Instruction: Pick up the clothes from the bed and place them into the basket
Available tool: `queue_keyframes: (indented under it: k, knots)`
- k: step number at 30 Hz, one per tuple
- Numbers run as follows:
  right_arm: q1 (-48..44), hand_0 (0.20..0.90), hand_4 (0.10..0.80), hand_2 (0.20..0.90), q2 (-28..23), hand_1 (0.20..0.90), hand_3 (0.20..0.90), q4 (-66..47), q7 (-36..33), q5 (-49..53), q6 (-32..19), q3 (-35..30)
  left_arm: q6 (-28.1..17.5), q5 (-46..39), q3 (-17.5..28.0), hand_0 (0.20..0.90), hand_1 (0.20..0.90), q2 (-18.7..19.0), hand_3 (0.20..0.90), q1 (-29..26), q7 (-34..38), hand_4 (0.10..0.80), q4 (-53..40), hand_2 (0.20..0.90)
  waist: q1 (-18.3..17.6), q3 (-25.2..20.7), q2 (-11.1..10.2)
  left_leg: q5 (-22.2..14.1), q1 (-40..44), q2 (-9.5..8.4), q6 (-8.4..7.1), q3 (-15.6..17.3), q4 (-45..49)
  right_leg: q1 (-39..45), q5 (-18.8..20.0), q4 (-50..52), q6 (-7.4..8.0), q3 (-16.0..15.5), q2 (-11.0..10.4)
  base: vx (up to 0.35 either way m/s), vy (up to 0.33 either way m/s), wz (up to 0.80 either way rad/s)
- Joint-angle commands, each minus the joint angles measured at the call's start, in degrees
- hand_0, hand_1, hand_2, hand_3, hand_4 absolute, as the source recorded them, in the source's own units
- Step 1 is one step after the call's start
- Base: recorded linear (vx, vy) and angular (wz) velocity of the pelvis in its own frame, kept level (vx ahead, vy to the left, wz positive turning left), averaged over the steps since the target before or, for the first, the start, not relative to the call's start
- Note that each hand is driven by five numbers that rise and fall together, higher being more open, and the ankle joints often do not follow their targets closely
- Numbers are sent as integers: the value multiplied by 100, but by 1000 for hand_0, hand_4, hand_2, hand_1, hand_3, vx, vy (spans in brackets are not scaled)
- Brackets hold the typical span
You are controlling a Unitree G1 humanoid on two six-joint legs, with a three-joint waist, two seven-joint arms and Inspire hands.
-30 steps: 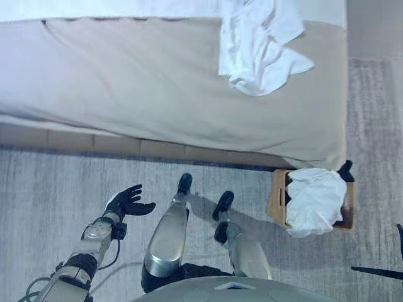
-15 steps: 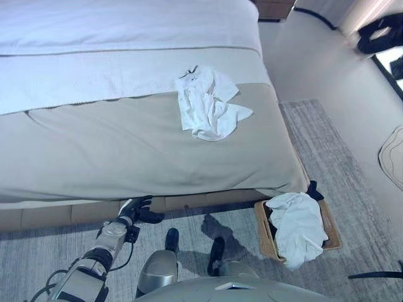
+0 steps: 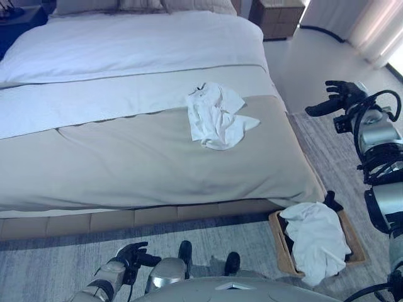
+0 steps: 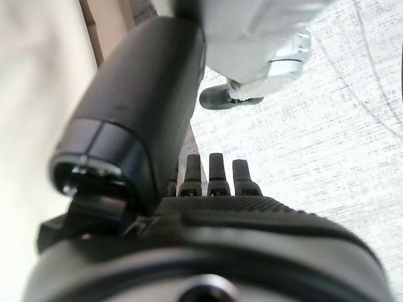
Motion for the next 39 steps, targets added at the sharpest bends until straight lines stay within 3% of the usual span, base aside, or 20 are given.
queue_keyframes:
  k: [1,7,11,13,15,17,19,22,24,27,29,30,31,32,34,36,39]
  knots:
    - [-347,900,800,900,-495,900,900,-242,-94,-373,-244,-5,-221,255,-106,900,900,328,900,66,-150,800,31,900,283,-144,-216,-989,-141,-252,288,-336,941,-301,108,1185,-59,466,-217,139,133,16]
    - [-339,900,800,900,-535,900,900,-103,-49,-307,-187,-91,-332,362,-352,900,900,384,900,-57,-301,800,-261,900,361,-111,-157,-947,-234,-358,403,-515,933,-443,445,1689,-58,515,-387,60,119,13]
    - [-462,900,800,900,-499,900,900,-77,163,-200,-199,3,-368,449,-522,900,900,413,900,-101,-277,800,-245,900,296,-66,6,-908,-108,-302,446,-542,811,-943,858,2760,-4,603,-473,68,132,7]
    - [-547,900,800,900,-421,900,900,-51,258,-407,-300,106,-312,425,-517,900,900,409,900,-124,-237,800,-185,900,194,-66,-9,-921,-15,-323,410,-580,757,-1196,840,2541,30,724,-343,162,-19,3]
    - [-555,900,800,900,-392,900,900,6,324,-606,-346,229,-269,470,-433,900,900,392,900,-126,-205,800,-108,900,41,-68,-130,-1094,83,-423,372,-663,809,-1309,727,1466,53,931,-118,278,-165,4]
    - [-486,900,800,900,-416,900,900,135,564,-720,-435,233,-280,555,-317,900,900,391,900,-117,-169,800,14,900,-63,-59,-219,-1288,160,-501,364,-736,938,-1466,858,632,155,1028,-35,351,-258,8]
    - [-369,900,800,900,-432,900,900,138,840,-1103,-488,192,-226,564,-185,900,900,424,900,-126,-147,800,127,900,-184,-17,-212,-1454,352,-457,349,-774,1008,-1826,1208,201,269,1024,-19,407,-271,18]
    - [-263,900,800,900,-398,900,900,-11,1215,-1410,-352,286,-103,525,-53,900,900,482,900,-139,-106,800,155,900,-252,45,-204,-1635,524,-349,325,-779,1131,-2126,1365,374,296,1020,-24,358,-272,18]
    - [-193,900,800,900,-383,900,900,-27,1520,-1626,-348,410,-101,511,30,900,900,520,900,-125,-81,800,208,900,-255,-6,-308,-1767,511,-348,299,-789,1308,-1843,1359,106,303,1142,-47,368,-321,25]
    - [-101,900,800,900,-292,900,900,29,1711,-1784,-522,565,-99,206,159,900,900,521,900,-68,-15,800,228,900,-227,-121,-328,-1684,612,-195,113,-800,1548,-1584,1161,231,225,1111,-26,379,-301,39]
    - [44,900,800,900,-137,900,900,-191,1578,-1801,-327,638,-275,223,286,900,900,457,900,42,-89,800,222,900,-239,-243,-272,-1080,726,-19,-160,-706,1883,-1389,931,230,55,997,15,343,-183,32]
    - [181,900,800,900,-55,900,900,-382,1476,-1941,-284,661,-438,253,324,900,900,370,900,150,-132,800,52,900,-223,-262,-254,-573,537,16,-303,-580,2545,-1171,750,212,-98,959,34,280,-154,31]
    - [185,900,800,900,-55,900,900,-385,1476,-1942,-283,660,-438,253,323,900,900,370,900,152,-131,800,51,900,-226,-265,-252,-579,530,19,-304,-583,2558,-1173,748,214,-98,955,37,277,-205,34]
    - [345,900,800,900,-34,900,900,-597,1342,-1986,-203,663,-515,235,272,900,900,306,900,208,-139,800,-161,900,-194,-209,-287,-312,127,6,-350,-408,3270,-1008,680,194,-202,901,-23,169,-175,10]
    - [507,900,800,900,-42,900,900,-849,1081,-1988,-168,623,-530,225,171,900,900,256,900,208,-160,800,-486,900,-151,-72,-332,-311,-549,20,-321,-215,3985,-849,576,230,-319,787,-92,189,-199,-4]
    - [512,900,800,900,15,900,900,-1050,750,-1929,-175,631,-503,153,44,900,900,230,900,146,-189,800,-734,900,-66,71,-300,-505,-919,30,-239,-178,3675,-713,469,212,-323,710,-77,124,-87,12]
    - [11,900,800,900,242,900,900,-933,224,-2161,-593,761,-602,82,-171,900,900,208,900,-100,-202,800,-855,900,70,294,-142,-578,-885,70,-210,-250,2155,-728,340,149,-260,652,47,17,32,14]
